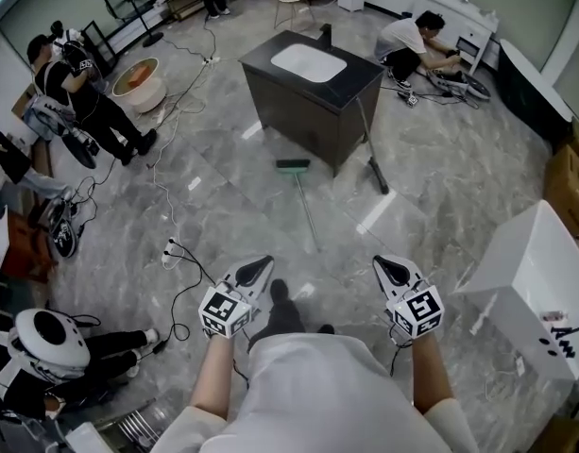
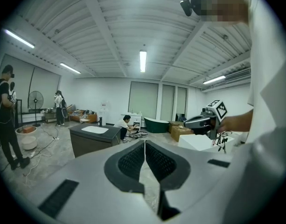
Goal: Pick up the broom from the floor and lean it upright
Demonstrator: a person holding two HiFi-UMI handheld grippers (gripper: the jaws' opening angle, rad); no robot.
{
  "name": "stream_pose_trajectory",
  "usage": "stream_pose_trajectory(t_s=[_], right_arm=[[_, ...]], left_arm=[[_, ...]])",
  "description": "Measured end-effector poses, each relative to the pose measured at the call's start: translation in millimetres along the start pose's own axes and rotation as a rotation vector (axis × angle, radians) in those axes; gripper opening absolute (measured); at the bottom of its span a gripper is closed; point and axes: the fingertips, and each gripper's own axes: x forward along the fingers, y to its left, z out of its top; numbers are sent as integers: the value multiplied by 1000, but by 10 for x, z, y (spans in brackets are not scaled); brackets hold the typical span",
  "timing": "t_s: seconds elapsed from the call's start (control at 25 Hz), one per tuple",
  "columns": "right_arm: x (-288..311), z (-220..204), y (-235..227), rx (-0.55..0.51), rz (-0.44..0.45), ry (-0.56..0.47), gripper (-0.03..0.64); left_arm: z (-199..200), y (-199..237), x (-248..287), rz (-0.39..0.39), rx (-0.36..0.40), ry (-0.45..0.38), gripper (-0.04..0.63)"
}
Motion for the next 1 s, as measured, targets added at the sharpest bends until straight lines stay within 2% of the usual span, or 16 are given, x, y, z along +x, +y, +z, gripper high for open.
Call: stream_pose_trajectory(t_s=[0.16, 0.52, 0.88, 1.0], right_arm=[[332, 31, -94, 17, -22, 22, 0], [1343, 154, -324, 28, -104, 85, 0], [2257, 226, -479, 38, -184, 149, 0], [2510, 111, -507, 57, -204, 186, 0]], left_arm=[[24, 352, 205, -38, -1, 10, 9], [-29, 1457, 630, -127, -19, 44, 9], [-418, 2522, 979, -206, -48, 113, 11], [-598, 2794, 1117, -233, -59, 139, 11]])
